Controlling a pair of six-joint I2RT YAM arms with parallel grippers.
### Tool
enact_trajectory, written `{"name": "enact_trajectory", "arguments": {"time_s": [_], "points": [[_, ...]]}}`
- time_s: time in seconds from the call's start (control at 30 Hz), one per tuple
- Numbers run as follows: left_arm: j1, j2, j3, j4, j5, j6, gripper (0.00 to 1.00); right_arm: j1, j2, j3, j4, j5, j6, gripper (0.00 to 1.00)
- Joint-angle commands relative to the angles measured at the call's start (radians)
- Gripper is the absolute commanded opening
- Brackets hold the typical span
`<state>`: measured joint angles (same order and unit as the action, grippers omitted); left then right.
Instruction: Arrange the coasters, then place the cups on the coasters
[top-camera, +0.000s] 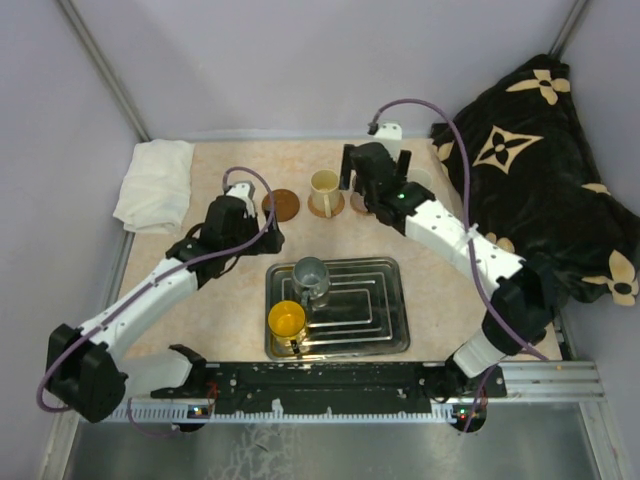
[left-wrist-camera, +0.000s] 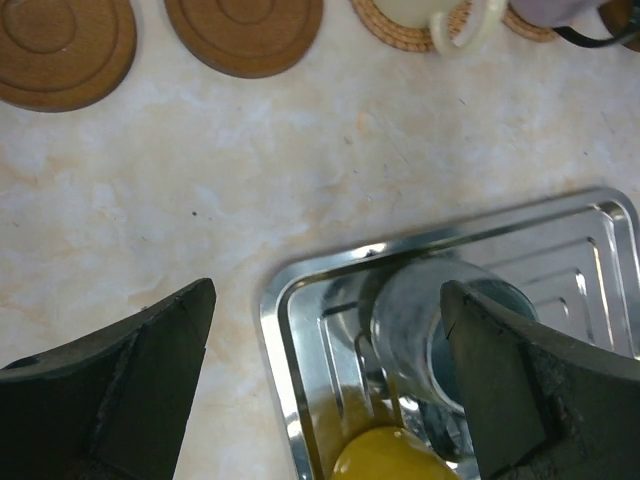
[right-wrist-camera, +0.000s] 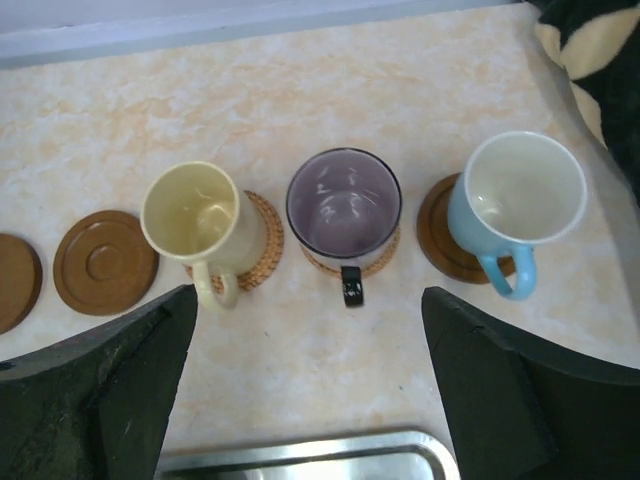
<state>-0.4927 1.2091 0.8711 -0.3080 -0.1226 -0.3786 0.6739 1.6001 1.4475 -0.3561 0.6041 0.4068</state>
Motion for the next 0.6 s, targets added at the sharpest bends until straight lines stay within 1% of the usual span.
{"name": "enact_trajectory", "arguments": {"time_s": [0.0,0.07,0.13,0.2,0.3,0.43,0.57], "points": [[-0.064,-0.103,-0.030,-0.064,-0.079,-0.055,1.00,-0.013,-0.146,-0.129,0.091,-0.055,0.043,0.90],[-0.084,-0.127,-0.042,-0.106,-0.080,-0.076,1.00,-0.013,-0.184,-0.176,0.065,-0.060,0.061,0.86],[-0.104,-0.139,-0.054,-0.152,-0.080,-0.100,1.00,0.002,-0.225,-0.230,0.049,-0.046,0.065,0.80],[-0.137,-0.153,-0.071,-0.179,-0.086,-0.122,1.00,0.037,-0.266,-0.285,0.037,-0.016,0.061,0.75],[-0.180,-0.180,-0.092,-0.200,-0.084,-0.161,1.00,0.125,-0.308,-0.337,0.008,0.045,0.056,0.68],[-0.251,-0.233,-0.110,-0.252,-0.111,-0.234,1.00,0.232,-0.302,-0.332,-0.096,0.063,0.120,0.64],[-0.338,-0.341,-0.150,-0.272,-0.124,-0.300,1.00,0.311,-0.302,-0.355,-0.154,0.107,0.190,0.62]]}}
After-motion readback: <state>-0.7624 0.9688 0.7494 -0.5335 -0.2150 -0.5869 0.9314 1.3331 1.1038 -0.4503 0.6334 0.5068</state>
